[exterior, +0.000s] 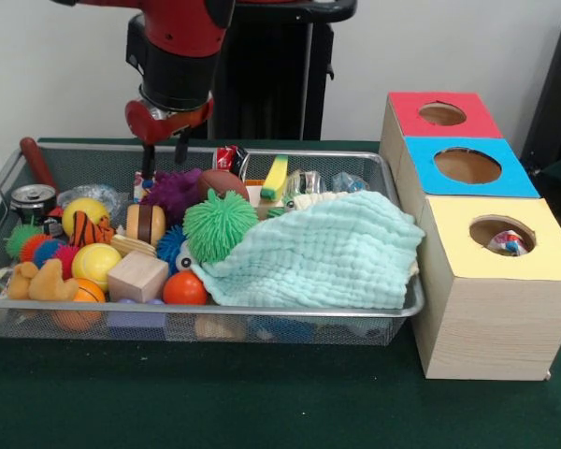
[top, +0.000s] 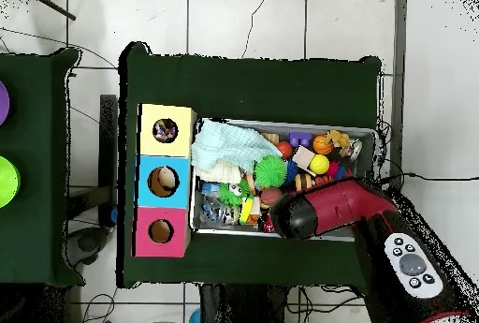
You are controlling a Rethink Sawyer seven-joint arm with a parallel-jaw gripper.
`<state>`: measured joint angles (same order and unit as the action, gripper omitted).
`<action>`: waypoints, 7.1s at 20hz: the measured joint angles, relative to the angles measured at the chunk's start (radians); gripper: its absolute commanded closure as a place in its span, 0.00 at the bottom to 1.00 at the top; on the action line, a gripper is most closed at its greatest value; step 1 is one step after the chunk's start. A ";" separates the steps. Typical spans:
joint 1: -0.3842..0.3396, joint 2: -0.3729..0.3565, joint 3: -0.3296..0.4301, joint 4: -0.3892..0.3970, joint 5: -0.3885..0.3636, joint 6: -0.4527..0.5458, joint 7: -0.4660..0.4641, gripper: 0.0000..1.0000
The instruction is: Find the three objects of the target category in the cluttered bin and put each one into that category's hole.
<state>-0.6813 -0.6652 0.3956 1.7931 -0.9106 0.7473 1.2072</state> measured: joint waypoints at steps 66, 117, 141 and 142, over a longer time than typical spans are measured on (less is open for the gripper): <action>0.101 -0.011 -0.209 -0.029 0.101 -0.054 0.000 1.00; 0.383 -0.200 0.037 -0.024 0.654 -0.416 0.002 1.00; 0.406 -0.110 -0.006 -0.030 0.652 -0.442 0.002 1.00; 0.412 -0.108 -0.011 -0.032 0.652 -0.442 0.002 1.00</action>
<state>-0.2692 -0.7735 0.3848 1.7613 -0.2584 0.3055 1.2090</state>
